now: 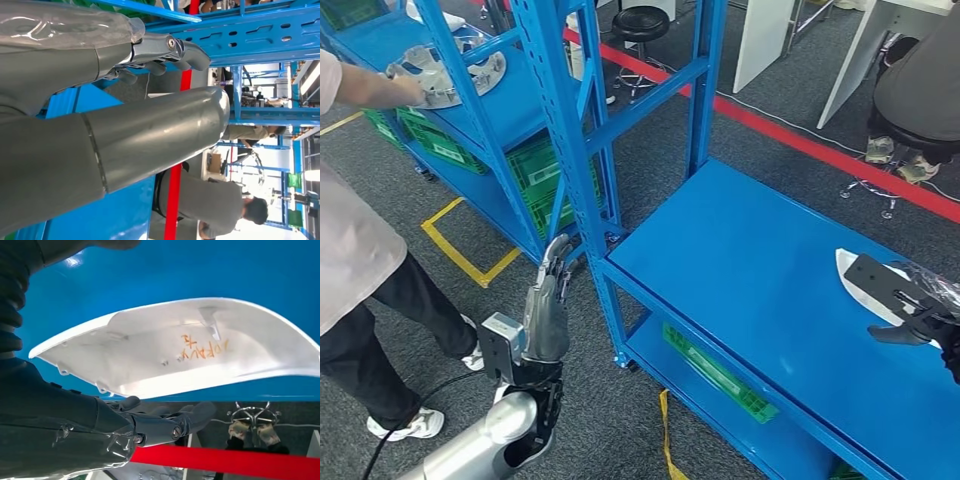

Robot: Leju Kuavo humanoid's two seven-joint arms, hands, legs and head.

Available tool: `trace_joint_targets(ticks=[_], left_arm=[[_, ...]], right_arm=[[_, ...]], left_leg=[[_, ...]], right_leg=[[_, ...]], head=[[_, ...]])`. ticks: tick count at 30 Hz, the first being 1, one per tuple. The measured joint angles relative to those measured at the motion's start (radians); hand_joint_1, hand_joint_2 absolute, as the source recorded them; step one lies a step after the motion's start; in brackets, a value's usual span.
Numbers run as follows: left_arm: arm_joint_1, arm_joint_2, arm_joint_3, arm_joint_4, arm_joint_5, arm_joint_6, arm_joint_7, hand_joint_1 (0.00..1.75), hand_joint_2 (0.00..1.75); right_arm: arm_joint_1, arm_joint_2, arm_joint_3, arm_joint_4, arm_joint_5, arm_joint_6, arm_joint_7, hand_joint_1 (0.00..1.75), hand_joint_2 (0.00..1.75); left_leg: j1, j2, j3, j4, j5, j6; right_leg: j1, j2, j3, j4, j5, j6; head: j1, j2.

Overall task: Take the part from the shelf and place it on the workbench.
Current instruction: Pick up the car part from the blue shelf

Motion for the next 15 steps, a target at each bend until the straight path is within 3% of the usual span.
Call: trace_joint_targets(ticks=[15], left_arm=[[-0.010,0.000,0.000,0.000,0.027,-0.007,-0.009,0.00,0.00]], right_arm=[[-0.015,-0.024,0.048,0.088,-0.029,-0.011,-0.010,0.00,1.75]], left_leg=[[0.000,0.000,0.000,0.000,0.000,0.000]], right_leg=[[0.000,0.000,0.000,0.000,0.000,0.000]], head=[[0.000,0.000]])
